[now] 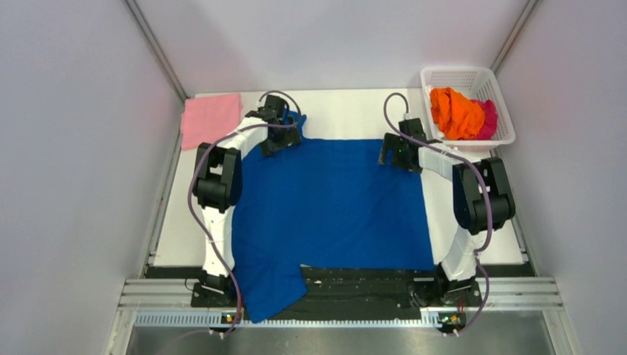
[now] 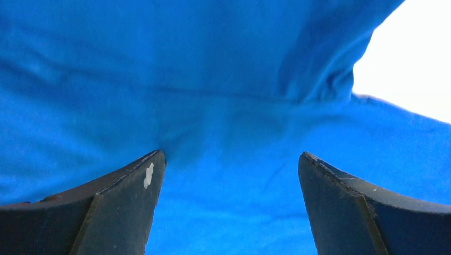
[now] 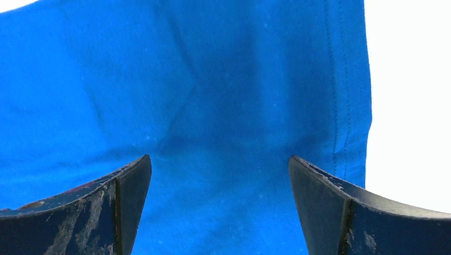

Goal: Fold and stack the t-shirts
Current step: Flatten out the tshirt

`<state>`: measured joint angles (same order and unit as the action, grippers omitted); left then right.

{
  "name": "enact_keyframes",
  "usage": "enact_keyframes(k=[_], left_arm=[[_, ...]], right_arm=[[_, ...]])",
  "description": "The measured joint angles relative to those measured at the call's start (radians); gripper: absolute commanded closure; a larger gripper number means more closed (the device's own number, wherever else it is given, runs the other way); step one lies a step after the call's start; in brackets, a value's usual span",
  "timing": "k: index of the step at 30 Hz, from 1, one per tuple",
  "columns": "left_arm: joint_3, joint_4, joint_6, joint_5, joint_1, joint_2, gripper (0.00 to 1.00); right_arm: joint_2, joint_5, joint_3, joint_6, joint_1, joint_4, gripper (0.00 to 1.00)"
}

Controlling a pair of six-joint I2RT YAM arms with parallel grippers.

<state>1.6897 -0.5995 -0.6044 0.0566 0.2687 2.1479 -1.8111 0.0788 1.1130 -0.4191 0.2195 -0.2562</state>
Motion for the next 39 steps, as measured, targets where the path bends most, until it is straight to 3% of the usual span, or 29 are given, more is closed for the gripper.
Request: enact_keyframes(k=[9,17,24,31,34,39], left_arm=[[0.290,-0.064,-0.019,0.004,-0.054,0.192,0.01],[0.678,-0.050,-0.053,-0.098,-0.100,0.430,0.01],[0.750,0.097,-0.157,-0.198,-0.144,0.497,0.01],[0.724,0.137,-0.161,-0.203,-0.168,0.477,0.01],[0.555,0.145,-0.134,-0.201,-0.167,0.345,0.01],[0.221,0.101,-0.072,-0.108,-0.118,-0.014,0.01]], right_arm=[[-0.139,0.008,0.176,-0.003,-0.028,0.005,0.01],[-0.253,-0.006,0.332,-0.002,-0.057,0.011,0.01],[-0.324,-0.027,0.437,0.019,-0.072,0.007,0.01],[-0.343,-0.054,0.485,0.057,-0.076,-0.041,0.01],[-0.296,-0.059,0.436,0.061,-0.076,-0.045,0.01],[-0.067,-0.053,0.220,0.055,-0.069,-0.051,0.01]])
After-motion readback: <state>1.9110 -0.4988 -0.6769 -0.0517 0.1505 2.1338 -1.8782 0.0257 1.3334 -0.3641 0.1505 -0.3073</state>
